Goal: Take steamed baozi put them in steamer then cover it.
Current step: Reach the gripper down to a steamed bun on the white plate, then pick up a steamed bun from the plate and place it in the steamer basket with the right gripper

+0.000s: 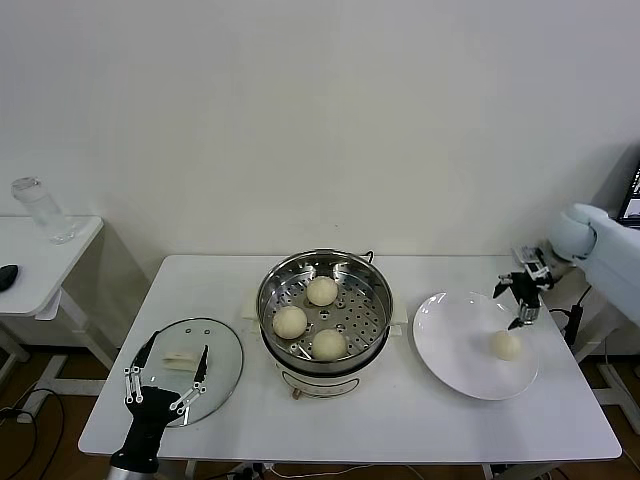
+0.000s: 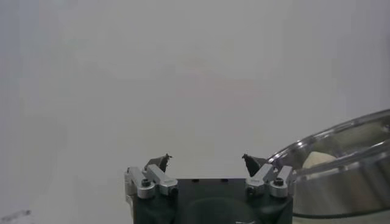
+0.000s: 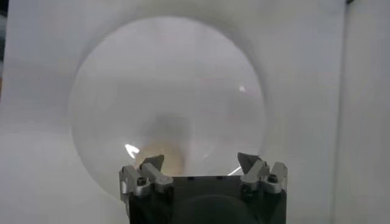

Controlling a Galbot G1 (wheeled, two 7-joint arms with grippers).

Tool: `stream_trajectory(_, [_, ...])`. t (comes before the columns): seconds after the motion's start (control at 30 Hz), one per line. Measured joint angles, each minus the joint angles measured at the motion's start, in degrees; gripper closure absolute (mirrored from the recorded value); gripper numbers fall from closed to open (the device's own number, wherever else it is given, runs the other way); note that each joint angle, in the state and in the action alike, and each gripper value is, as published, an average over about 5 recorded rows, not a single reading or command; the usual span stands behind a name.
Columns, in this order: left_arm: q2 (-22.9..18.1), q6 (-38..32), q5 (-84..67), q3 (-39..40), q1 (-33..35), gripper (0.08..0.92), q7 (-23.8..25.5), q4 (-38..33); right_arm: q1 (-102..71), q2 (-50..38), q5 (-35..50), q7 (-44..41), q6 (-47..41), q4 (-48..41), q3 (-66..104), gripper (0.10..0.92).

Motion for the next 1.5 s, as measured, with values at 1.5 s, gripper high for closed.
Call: stream_trajectory(1.5, [0.4, 0.2, -0.1, 0.0, -0.6, 0.177, -0.1, 0.0, 0.5, 1.3, 2.3, -1.0, -0.3, -0.3, -0.8, 0.353])
